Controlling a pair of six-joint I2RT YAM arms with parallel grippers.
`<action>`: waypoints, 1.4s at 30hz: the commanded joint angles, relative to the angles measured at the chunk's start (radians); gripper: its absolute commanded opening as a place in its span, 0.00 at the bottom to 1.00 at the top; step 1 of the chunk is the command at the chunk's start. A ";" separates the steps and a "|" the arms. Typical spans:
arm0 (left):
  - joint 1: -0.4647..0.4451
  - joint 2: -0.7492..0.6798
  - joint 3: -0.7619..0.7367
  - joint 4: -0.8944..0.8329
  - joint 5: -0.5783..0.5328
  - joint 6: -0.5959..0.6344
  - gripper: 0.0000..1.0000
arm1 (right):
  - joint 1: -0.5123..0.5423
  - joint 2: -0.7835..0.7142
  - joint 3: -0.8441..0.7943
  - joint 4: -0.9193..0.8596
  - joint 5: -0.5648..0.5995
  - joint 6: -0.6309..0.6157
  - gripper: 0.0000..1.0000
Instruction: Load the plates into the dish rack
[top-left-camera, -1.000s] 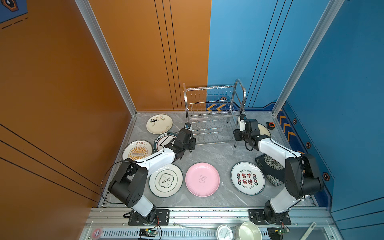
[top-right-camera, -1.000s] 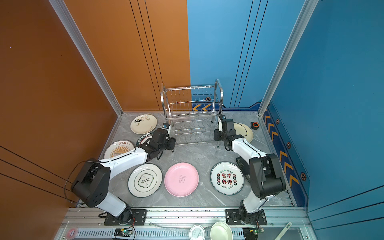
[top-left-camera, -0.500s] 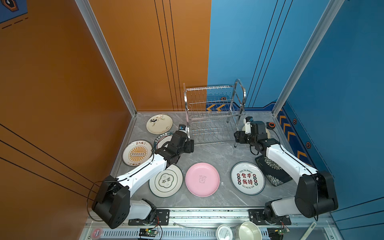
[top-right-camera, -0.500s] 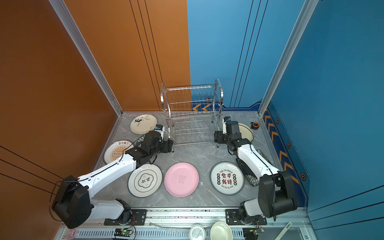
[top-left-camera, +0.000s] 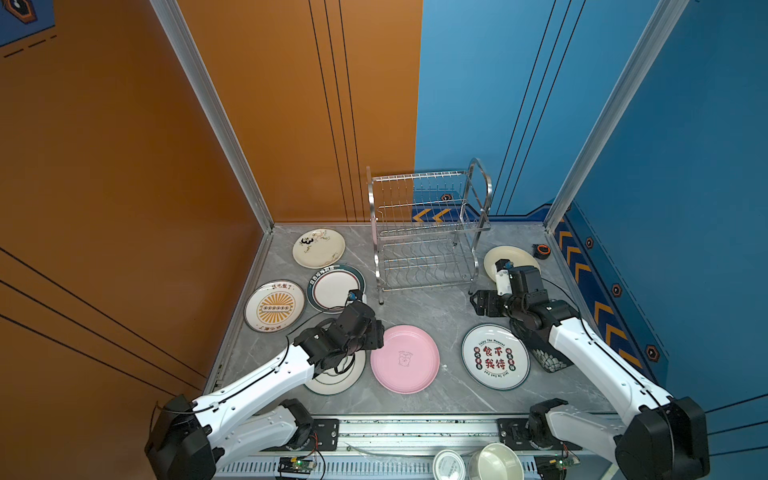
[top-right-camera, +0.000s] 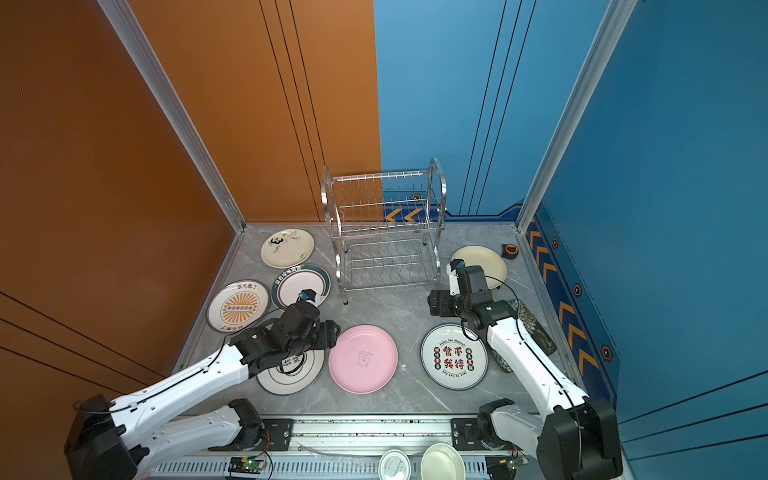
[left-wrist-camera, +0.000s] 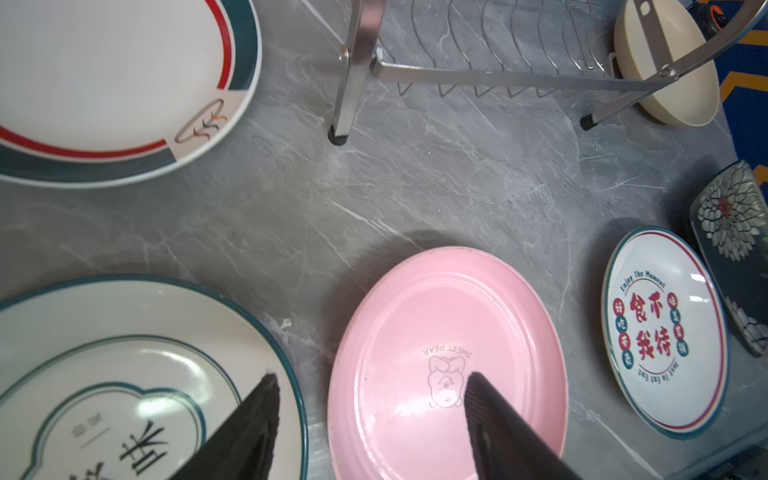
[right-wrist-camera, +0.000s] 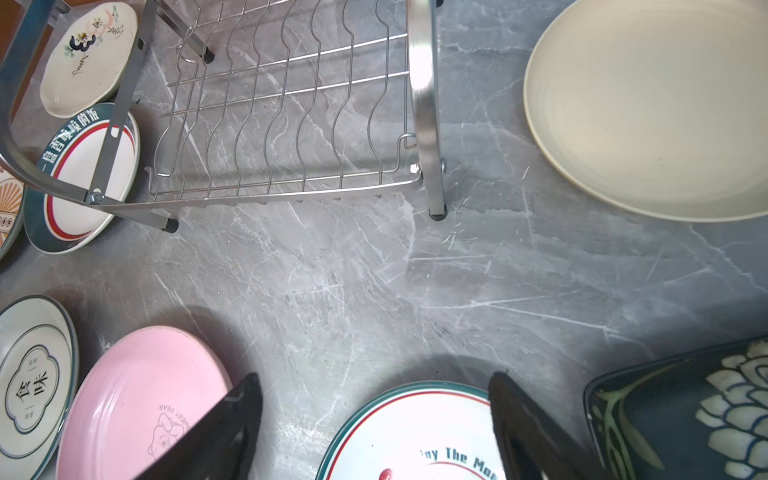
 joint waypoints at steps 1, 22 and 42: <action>-0.035 -0.029 -0.047 -0.059 0.068 -0.176 0.68 | -0.004 -0.022 -0.014 -0.059 -0.058 0.012 0.86; -0.150 0.107 -0.072 -0.099 0.132 -0.424 0.48 | -0.042 -0.026 -0.007 -0.078 -0.093 -0.016 0.86; -0.125 0.286 -0.023 -0.064 0.181 -0.380 0.28 | -0.064 -0.048 -0.023 -0.091 -0.097 -0.030 0.86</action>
